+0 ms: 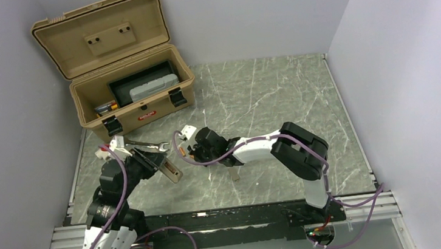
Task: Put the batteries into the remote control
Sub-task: Pick up the battery from the center of the board.
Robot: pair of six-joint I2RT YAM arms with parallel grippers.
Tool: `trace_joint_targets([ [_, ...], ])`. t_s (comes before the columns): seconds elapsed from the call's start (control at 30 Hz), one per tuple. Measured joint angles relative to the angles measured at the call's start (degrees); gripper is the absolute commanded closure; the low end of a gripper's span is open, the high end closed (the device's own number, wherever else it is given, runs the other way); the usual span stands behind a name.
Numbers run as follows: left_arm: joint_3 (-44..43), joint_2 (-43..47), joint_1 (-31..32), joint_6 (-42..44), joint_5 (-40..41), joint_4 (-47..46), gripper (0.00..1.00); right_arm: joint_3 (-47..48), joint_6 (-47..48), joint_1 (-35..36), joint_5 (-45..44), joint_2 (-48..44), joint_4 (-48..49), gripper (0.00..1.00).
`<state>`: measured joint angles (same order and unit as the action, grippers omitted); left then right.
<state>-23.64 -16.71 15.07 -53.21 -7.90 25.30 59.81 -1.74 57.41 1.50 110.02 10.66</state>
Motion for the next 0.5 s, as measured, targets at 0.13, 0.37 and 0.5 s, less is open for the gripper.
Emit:
trace_joint_targets([
  [0.13,0.00,0.76,0.00,0.00,0.00,0.48,1.00,-2.56,-1.79,-0.35,-0.17,-2.56,-0.59,1.00],
  [0.37,0.00,1.25,0.00,0.00,-0.48,1.27,1.00,-11.15,-4.70,-2.40,3.19,-23.10,-4.59,1.00],
  [0.5,0.00,2.03,0.00,-0.02,-1.79,1.42,1.00,-14.01,-4.44,-3.32,10.14,-37.16,-4.94,1.00],
])
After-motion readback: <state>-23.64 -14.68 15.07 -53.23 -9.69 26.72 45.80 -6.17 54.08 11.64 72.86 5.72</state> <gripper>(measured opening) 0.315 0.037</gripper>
